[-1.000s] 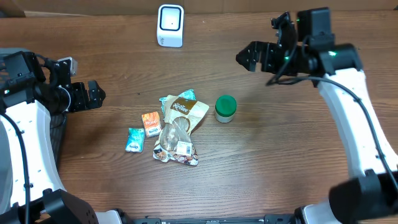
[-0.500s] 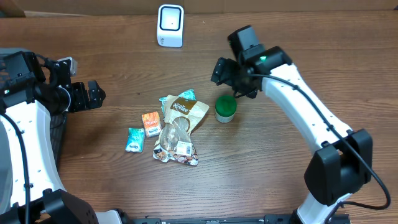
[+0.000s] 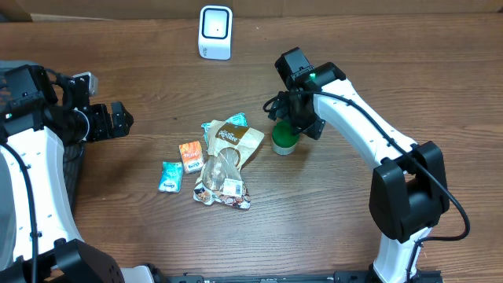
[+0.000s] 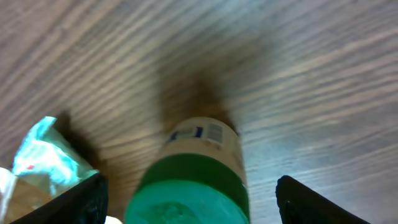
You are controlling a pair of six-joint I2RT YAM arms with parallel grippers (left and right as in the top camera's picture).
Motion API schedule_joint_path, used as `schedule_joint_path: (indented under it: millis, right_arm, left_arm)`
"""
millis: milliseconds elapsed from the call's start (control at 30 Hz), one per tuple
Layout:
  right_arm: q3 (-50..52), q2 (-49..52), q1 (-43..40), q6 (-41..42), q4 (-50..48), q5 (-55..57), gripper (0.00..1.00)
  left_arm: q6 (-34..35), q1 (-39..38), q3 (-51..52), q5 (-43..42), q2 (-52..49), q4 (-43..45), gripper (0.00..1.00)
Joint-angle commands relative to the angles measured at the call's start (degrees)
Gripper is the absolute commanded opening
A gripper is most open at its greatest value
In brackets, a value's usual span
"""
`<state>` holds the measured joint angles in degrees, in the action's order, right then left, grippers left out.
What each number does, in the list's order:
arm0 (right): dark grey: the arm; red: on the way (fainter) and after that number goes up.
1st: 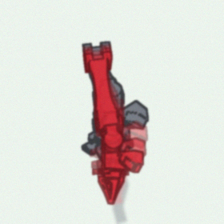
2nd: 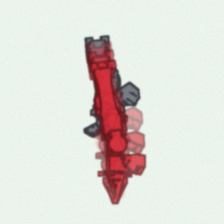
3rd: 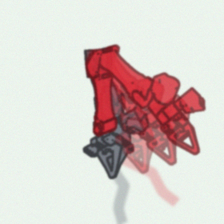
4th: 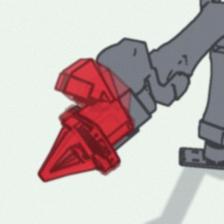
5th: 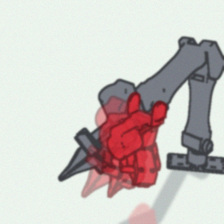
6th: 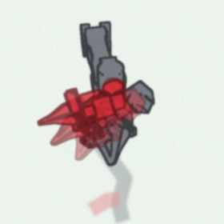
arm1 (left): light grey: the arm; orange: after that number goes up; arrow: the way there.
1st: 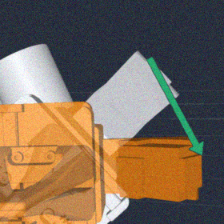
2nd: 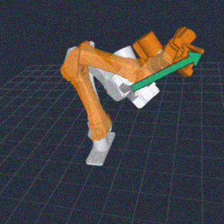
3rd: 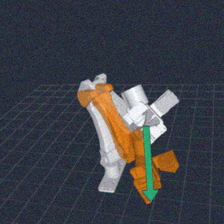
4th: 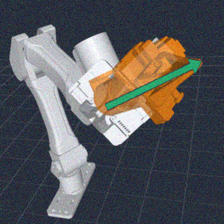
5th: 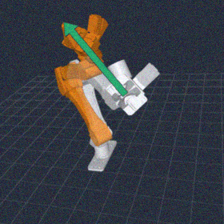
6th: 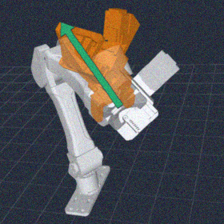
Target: Scan the item barcode
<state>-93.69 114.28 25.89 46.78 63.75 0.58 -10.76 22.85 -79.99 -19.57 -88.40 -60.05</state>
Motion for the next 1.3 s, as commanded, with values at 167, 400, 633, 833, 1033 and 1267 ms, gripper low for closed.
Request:
schedule_joint_path:
  millis: [167, 400, 633, 833, 1033, 1267]
  right_arm:
    - [-0.3, 0.2, 1.1, -3.8, 0.6, -4.8, 0.84]
    - [0.2, 1.8, 2.6, -3.8, 1.5, -3.1, 0.81]
    - [0.3, 1.8, 2.6, -9.6, 4.3, -1.3, 0.48]
    - [0.2, 1.8, 2.1, -36.3, 1.8, -1.7, 0.49]
    - [0.2, 1.8, 2.0, -72.1, 0.8, 1.0, 0.44]
    - [-0.1, 1.8, 2.0, -69.9, -0.9, 3.9, 0.87]
  left_arm:
    - [-1.2, -0.4, -1.1, -0.8, 0.1, 0.1, 1.00]
    - [-1.2, -0.4, -1.1, -0.8, 0.1, 0.1, 1.00]
    - [-1.2, -0.4, -1.1, -0.8, 0.1, 0.1, 1.00]
    - [-1.2, -0.4, -1.1, -0.8, 0.1, 0.1, 1.00]
    - [-1.2, -0.4, -1.1, -0.8, 0.1, 0.1, 1.00]
    - [-1.2, -0.4, -1.1, -0.8, 0.1, 0.1, 1.00]
